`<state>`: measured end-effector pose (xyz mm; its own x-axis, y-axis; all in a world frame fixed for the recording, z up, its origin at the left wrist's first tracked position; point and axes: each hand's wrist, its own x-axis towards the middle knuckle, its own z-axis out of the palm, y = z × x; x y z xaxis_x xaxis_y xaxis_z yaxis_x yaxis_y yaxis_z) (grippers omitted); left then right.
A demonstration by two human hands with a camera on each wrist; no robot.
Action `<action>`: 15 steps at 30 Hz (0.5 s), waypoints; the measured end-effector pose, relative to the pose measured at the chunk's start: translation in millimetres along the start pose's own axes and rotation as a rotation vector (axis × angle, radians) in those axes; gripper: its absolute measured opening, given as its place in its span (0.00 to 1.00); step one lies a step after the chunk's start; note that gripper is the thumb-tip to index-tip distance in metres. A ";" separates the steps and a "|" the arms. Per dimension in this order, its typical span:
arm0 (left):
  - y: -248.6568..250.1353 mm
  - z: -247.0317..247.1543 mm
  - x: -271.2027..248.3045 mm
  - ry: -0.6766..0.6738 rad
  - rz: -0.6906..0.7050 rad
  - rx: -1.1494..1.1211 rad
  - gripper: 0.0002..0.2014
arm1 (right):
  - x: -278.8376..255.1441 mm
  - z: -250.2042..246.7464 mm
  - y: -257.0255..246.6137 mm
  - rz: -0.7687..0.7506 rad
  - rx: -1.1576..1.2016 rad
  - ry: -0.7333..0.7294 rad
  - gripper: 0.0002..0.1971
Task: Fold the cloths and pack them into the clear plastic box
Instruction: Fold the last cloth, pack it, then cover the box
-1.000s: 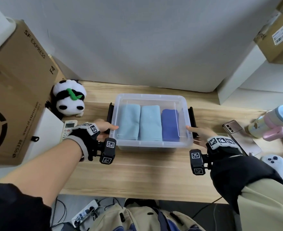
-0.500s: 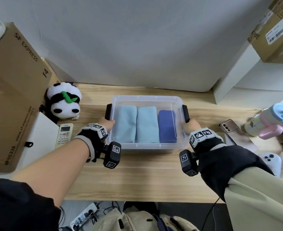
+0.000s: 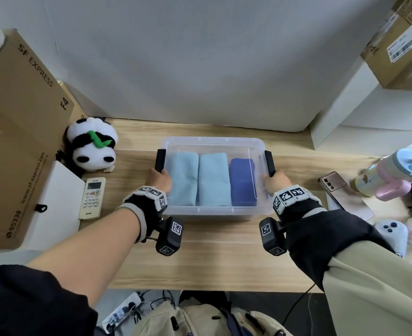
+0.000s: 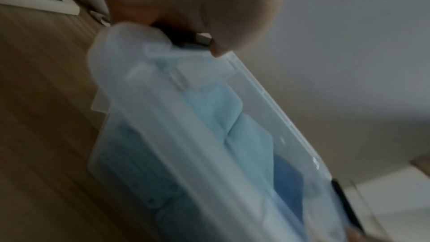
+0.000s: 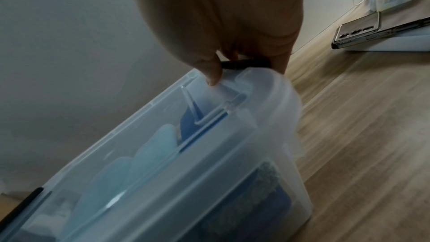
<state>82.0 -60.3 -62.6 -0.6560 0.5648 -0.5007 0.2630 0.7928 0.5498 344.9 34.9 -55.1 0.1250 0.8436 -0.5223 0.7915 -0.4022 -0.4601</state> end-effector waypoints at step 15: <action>-6.8 -10.1 22.1 -0.159 0.055 -0.146 0.20 | -23.4 8.4 -7.8 -0.039 -0.076 0.122 0.15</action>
<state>58.6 -55.6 -70.6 -0.5210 0.6440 -0.5601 0.1824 0.7251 0.6640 330.7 15.3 -45.3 0.1620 0.8968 -0.4116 0.8396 -0.3445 -0.4200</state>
